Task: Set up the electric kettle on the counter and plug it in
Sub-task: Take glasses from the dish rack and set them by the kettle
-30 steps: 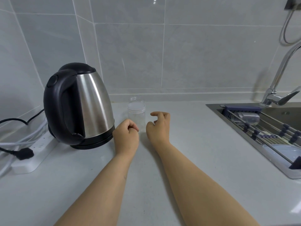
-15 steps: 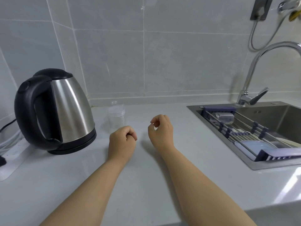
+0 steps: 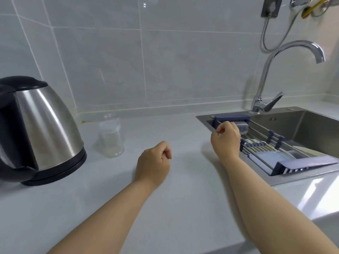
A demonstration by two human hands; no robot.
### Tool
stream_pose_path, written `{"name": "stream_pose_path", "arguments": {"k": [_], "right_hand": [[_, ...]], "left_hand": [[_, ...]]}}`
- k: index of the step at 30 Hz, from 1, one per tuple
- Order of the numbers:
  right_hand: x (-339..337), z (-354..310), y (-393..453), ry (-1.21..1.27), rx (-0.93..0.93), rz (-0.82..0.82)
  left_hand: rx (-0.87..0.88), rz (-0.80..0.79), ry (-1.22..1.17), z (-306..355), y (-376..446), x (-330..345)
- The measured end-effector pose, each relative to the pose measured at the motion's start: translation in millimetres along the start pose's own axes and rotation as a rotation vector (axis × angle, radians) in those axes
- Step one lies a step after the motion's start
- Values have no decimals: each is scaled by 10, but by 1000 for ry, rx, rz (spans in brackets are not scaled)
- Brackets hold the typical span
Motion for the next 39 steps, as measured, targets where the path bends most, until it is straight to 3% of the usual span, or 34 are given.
{"name": "stream_pose_path", "arguments": {"k": [12, 20, 30, 39], "right_hand": [[199, 336, 471, -204, 32, 15], [459, 421, 761, -516, -131, -80], [619, 715, 1077, -679, 243, -291], [657, 819, 1134, -772, 311, -436]], "left_hand": [[38, -88, -103, 271, 444, 767], [46, -81, -228, 200, 613, 918], [5, -112, -329, 145, 825, 1017], [10, -110, -419, 162, 844, 1034]]}}
Point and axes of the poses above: each hand's wrist, its own y-axis towards the middle knuckle, its own x-axis out of the palm, z = x × y, the point moved 1 cm from there along y, towards the middle knuckle, and after that the axes turned 4 degrees about -x, right-handed, at the moved point
